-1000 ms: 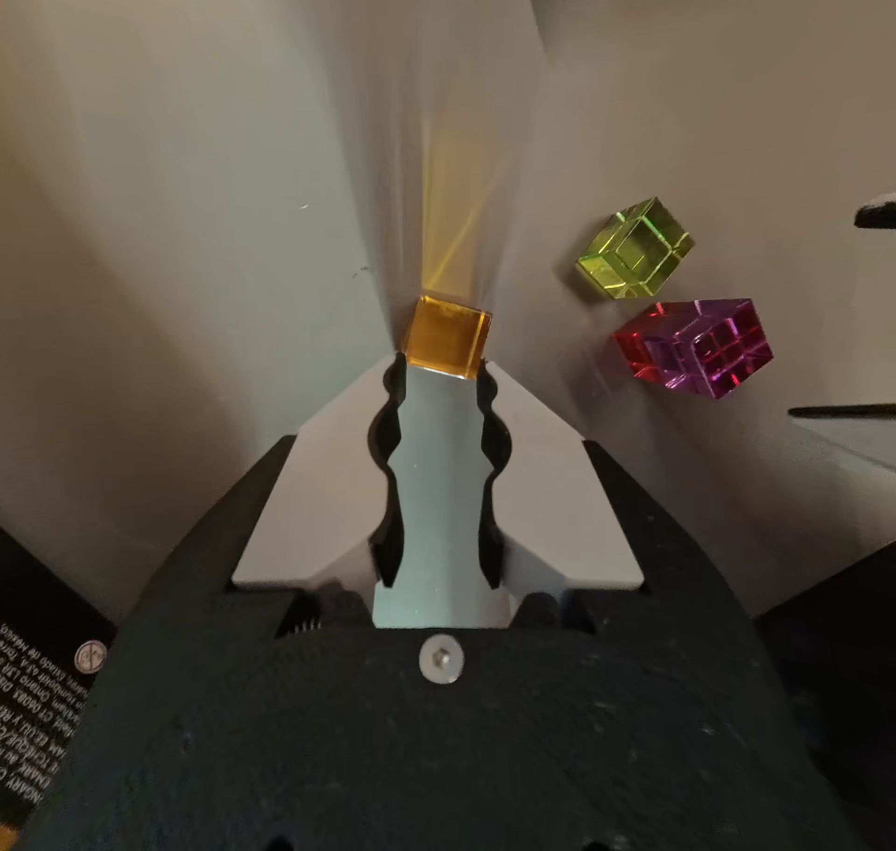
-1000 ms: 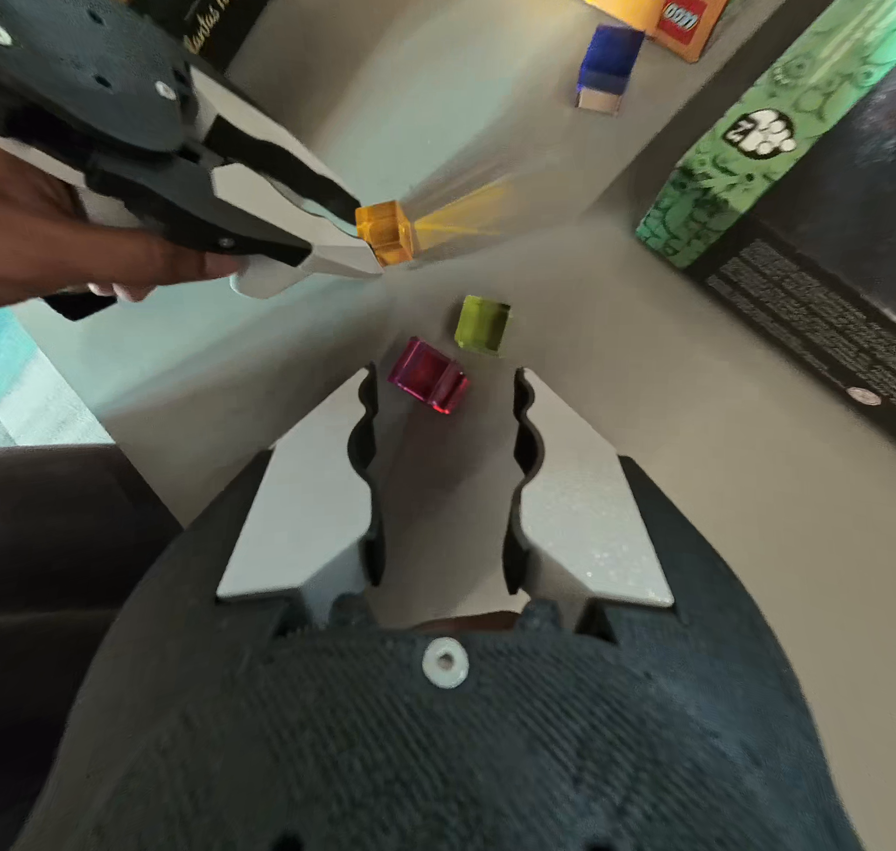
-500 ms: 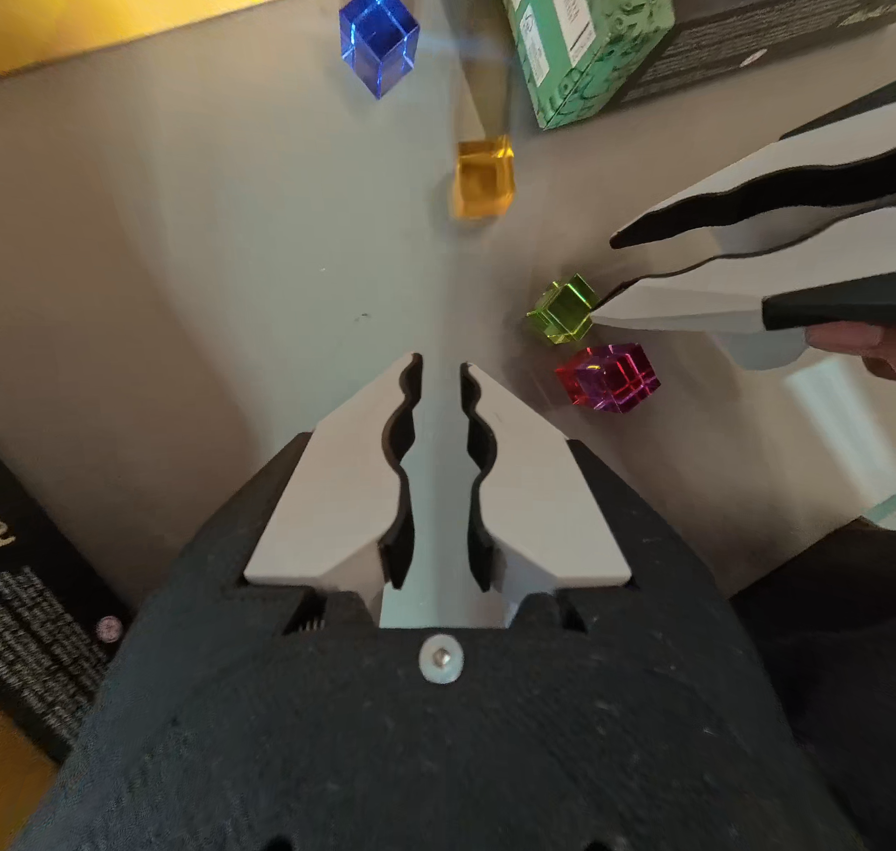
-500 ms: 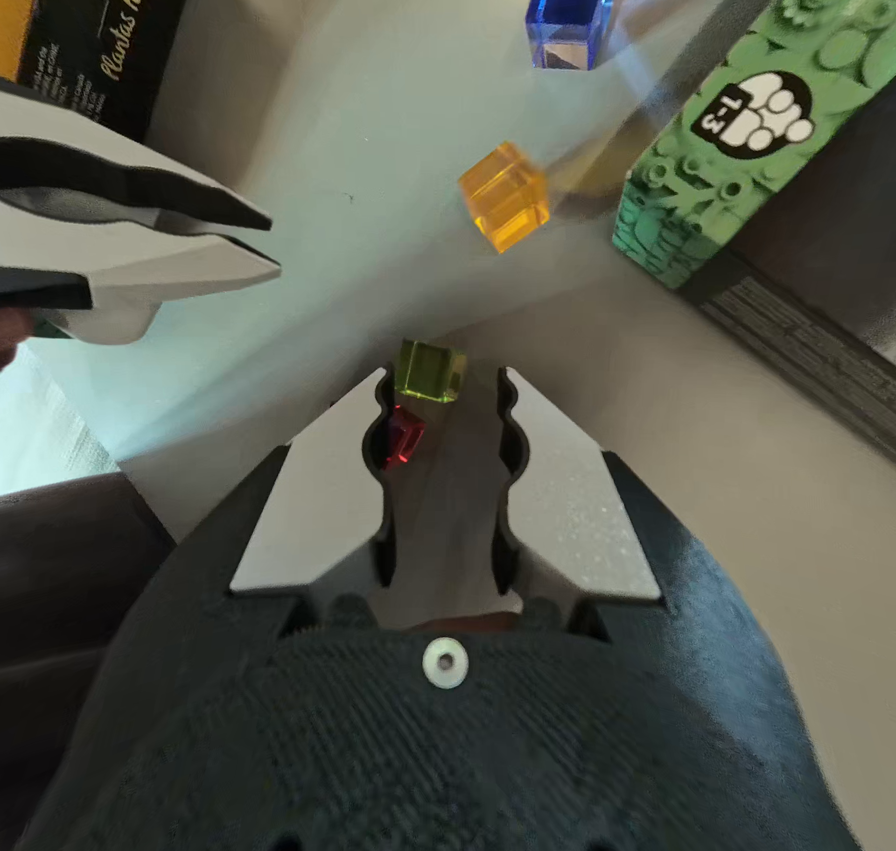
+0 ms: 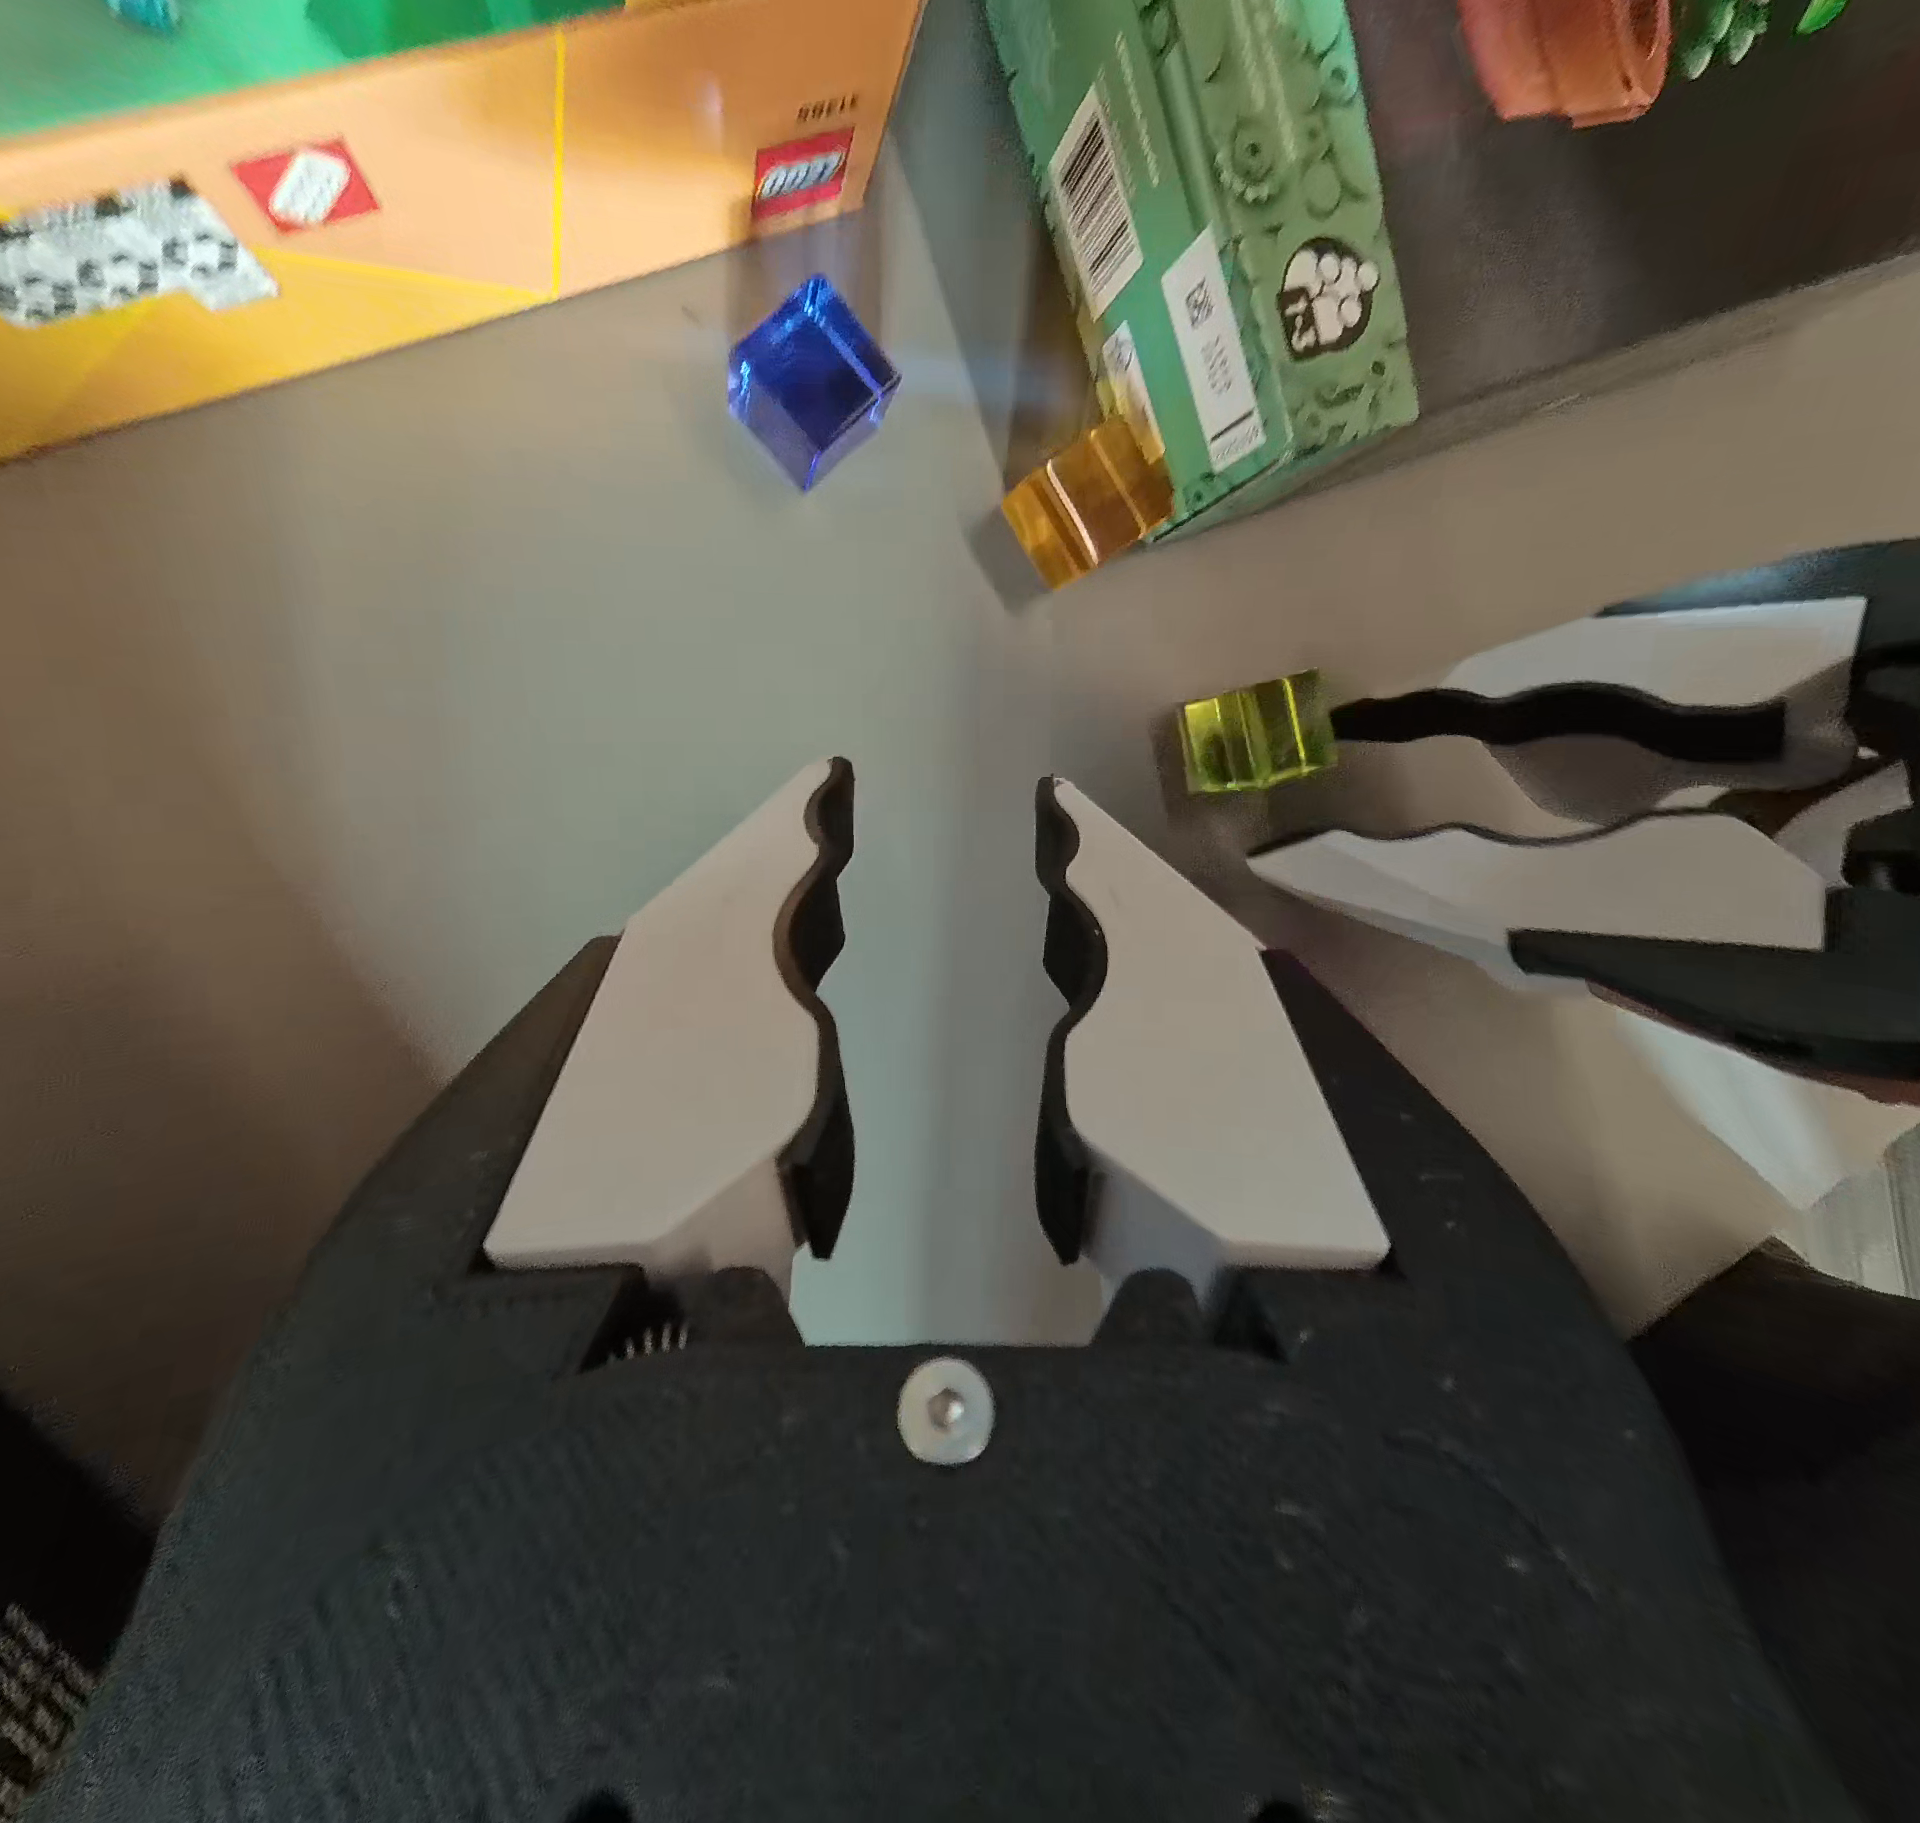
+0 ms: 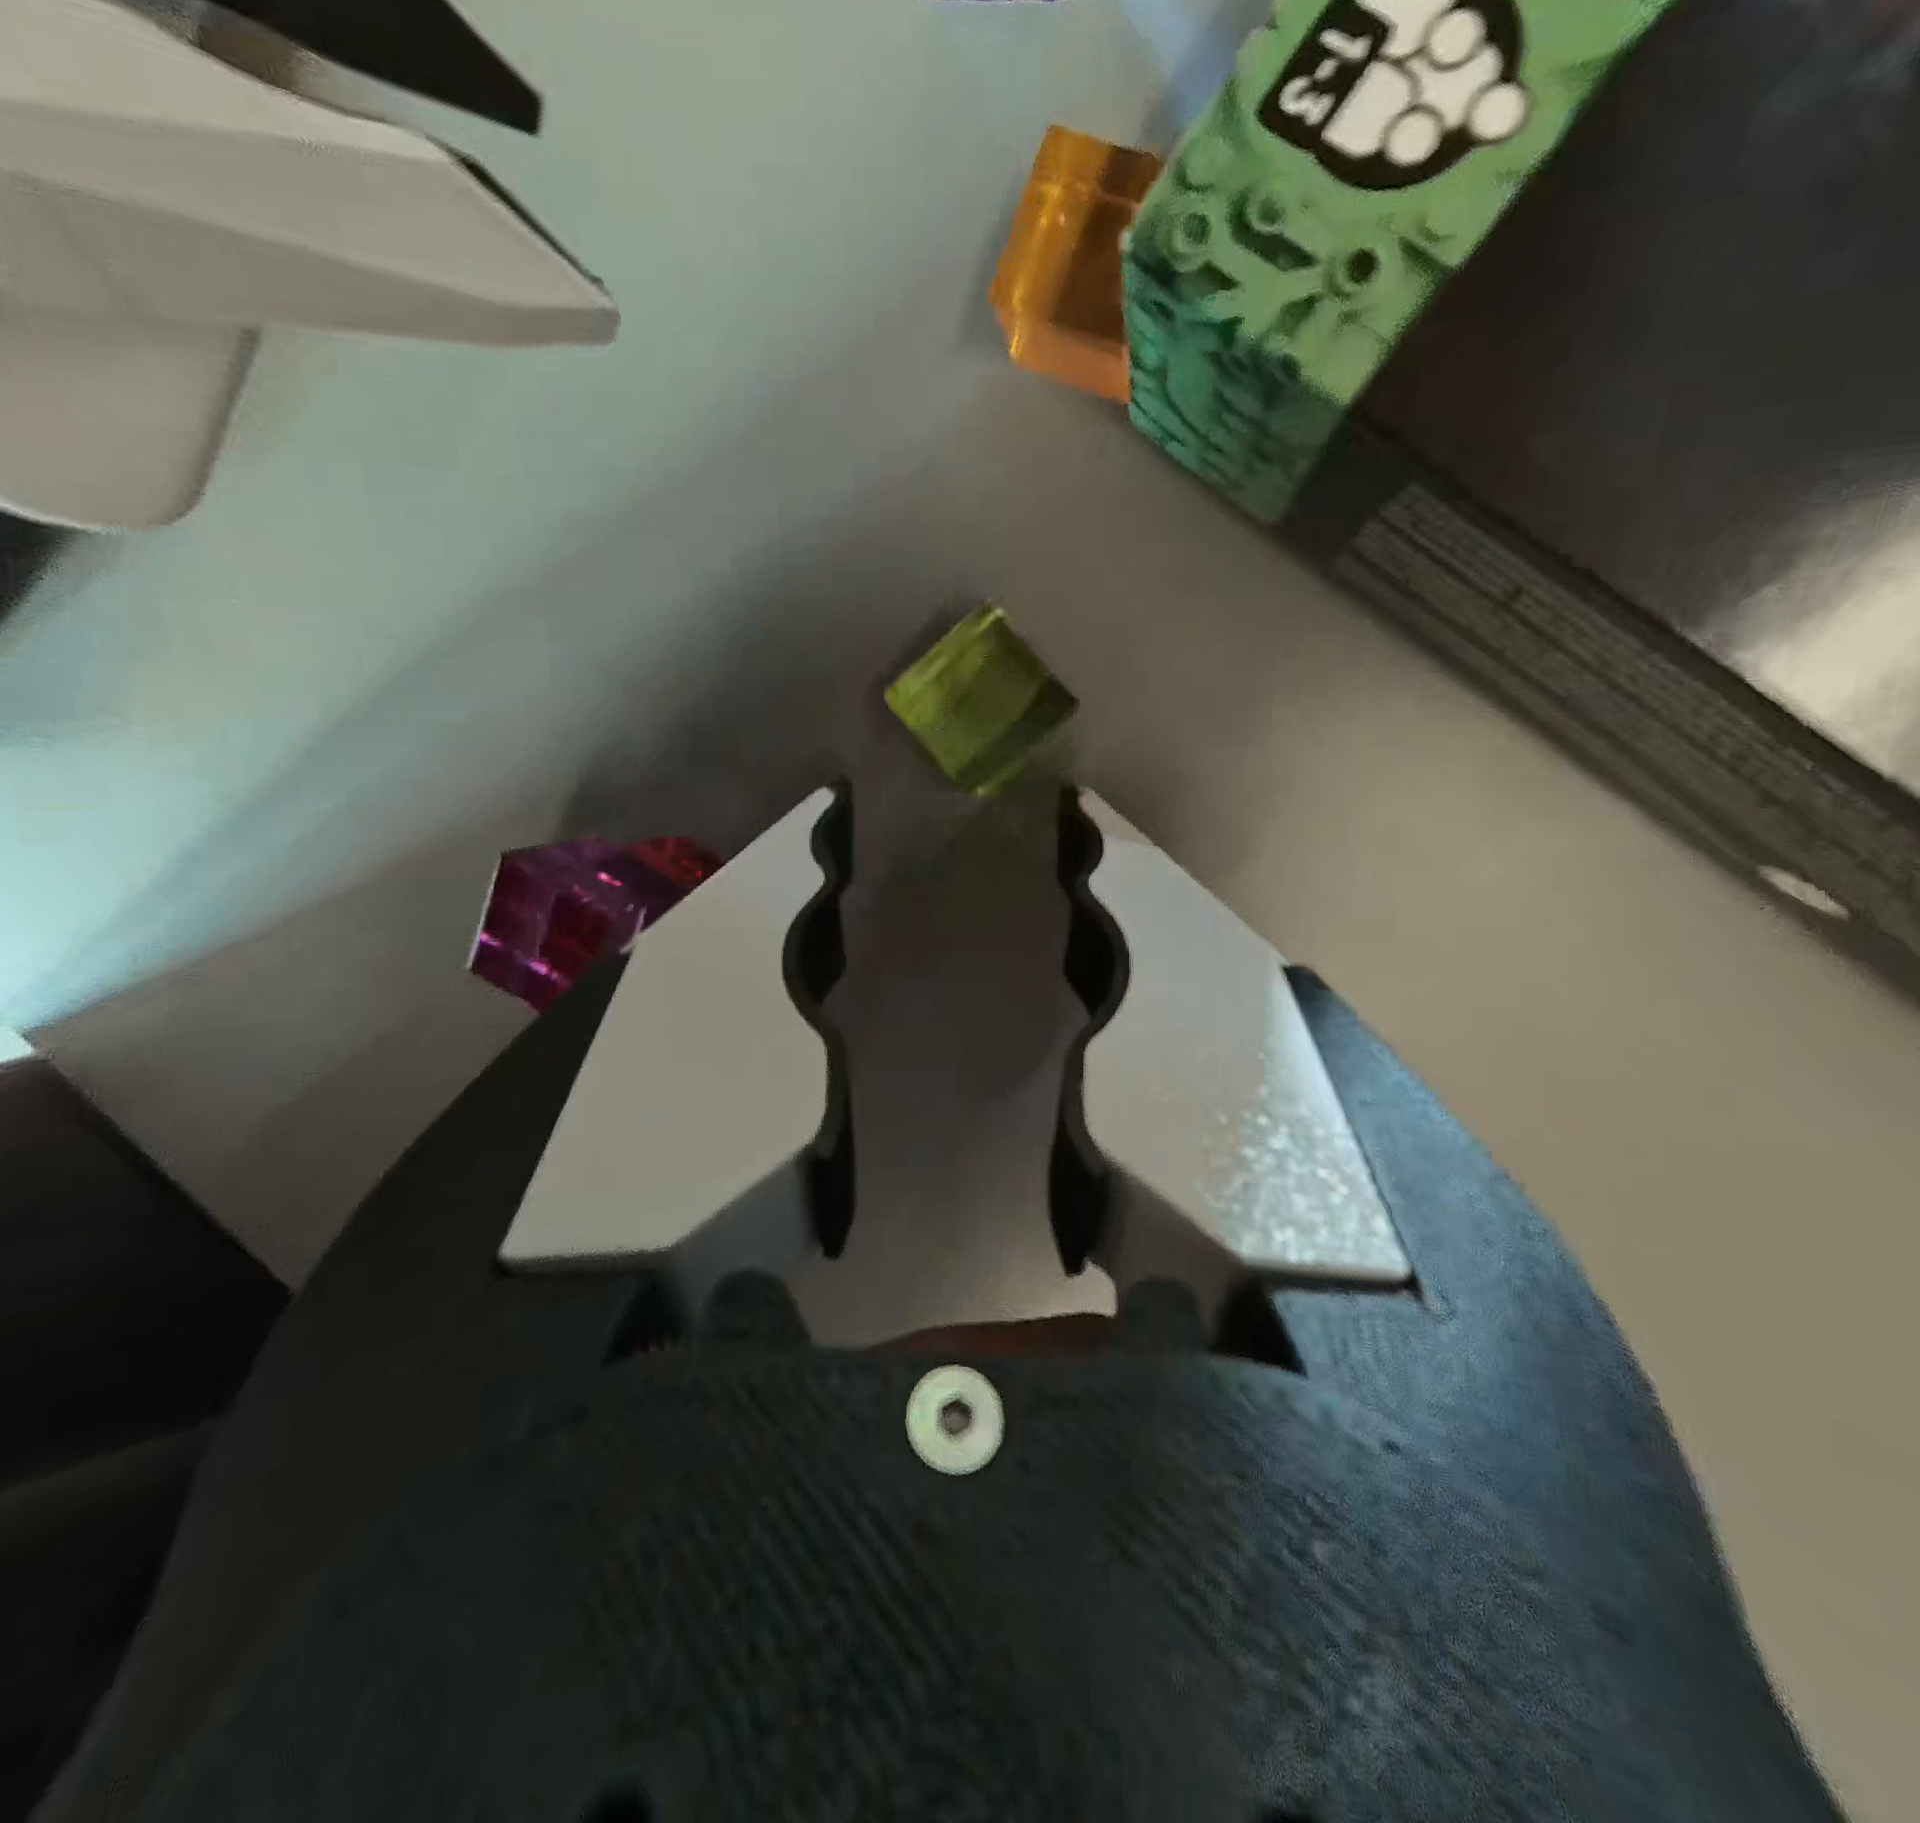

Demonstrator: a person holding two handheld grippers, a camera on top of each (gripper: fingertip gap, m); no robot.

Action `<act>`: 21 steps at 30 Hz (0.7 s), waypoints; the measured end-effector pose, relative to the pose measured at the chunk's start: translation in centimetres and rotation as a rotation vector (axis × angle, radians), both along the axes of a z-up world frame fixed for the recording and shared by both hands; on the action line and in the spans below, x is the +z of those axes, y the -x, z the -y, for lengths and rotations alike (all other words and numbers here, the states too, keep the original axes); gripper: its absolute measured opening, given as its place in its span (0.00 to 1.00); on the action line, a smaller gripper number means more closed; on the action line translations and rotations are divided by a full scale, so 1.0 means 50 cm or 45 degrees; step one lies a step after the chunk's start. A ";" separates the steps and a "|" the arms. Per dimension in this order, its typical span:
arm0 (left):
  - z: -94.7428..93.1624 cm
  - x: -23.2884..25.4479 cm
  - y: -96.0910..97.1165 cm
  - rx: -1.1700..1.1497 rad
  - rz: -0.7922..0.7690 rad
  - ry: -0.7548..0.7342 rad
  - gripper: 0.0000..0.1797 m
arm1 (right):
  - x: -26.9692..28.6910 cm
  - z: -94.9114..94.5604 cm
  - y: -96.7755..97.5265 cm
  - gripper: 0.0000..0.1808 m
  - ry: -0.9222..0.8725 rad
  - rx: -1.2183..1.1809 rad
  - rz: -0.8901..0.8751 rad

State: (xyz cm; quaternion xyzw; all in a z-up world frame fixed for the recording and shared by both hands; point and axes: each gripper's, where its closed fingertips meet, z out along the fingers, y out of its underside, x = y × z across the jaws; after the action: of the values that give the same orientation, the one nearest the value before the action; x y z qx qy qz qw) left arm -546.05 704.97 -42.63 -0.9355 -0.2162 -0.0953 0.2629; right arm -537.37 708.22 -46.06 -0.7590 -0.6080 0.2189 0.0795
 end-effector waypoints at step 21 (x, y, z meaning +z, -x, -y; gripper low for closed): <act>-0.138 -0.076 -0.035 -0.547 -0.175 0.069 0.16 | 0.044 -0.043 0.014 0.15 -0.071 0.075 -0.197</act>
State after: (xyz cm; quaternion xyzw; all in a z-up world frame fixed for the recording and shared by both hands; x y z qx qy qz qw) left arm -544.29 711.85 -46.41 -0.9711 0.0040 -0.0793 0.2253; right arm -538.08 710.39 -43.86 -0.7190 -0.6281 0.2621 0.1407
